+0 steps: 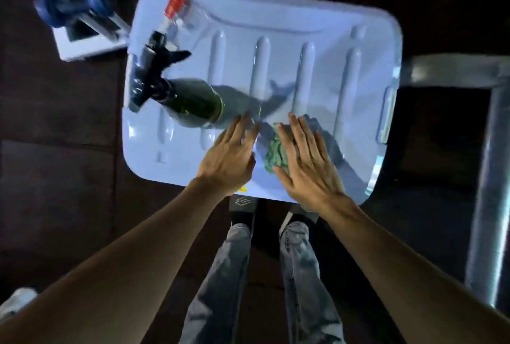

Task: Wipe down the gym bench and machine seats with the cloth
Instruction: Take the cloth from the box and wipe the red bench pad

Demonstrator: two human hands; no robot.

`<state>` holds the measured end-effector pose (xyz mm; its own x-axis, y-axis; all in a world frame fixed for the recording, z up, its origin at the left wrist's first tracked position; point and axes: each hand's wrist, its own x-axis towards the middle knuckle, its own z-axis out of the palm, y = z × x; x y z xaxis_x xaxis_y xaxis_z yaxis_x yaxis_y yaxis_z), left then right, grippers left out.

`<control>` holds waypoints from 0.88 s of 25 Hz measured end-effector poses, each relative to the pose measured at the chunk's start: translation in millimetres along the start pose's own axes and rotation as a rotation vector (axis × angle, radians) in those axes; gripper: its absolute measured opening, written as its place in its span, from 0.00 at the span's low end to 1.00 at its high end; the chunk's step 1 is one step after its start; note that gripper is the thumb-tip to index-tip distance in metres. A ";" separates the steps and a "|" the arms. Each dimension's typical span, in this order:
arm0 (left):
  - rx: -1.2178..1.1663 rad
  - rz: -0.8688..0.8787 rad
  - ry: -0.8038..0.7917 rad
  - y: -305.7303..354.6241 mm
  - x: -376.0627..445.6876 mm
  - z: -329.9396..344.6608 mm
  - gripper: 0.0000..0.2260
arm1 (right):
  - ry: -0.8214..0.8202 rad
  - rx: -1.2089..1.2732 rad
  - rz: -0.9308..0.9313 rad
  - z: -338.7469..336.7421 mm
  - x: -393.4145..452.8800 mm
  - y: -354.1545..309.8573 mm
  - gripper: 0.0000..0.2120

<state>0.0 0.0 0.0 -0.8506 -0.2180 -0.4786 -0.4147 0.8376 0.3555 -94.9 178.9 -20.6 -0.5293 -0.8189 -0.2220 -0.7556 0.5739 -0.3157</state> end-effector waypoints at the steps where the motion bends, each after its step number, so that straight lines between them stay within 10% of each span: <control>1: 0.028 0.024 0.057 -4.6 4.9 11.7 0.29 | 0.029 -0.079 -0.027 14.1 4.5 -0.2 0.34; 10: -0.025 0.023 0.112 2.3 11.6 14.7 0.32 | 0.268 -0.024 -0.093 45.2 14.7 15.7 0.27; 15: -0.055 0.060 0.026 66.3 24.3 -30.2 0.28 | 0.412 0.592 0.350 -13.5 -10.9 21.0 0.26; 22: 0.016 0.445 -0.081 279.4 57.0 -97.3 0.19 | 0.928 0.685 0.814 -180.8 -154.8 108.2 0.24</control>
<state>-195.8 172.9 150.2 -0.9167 0.2042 -0.3434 -0.0092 0.8486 0.5290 -164.5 367.7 146.4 -0.9813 0.1885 0.0382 0.0724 0.5462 -0.8345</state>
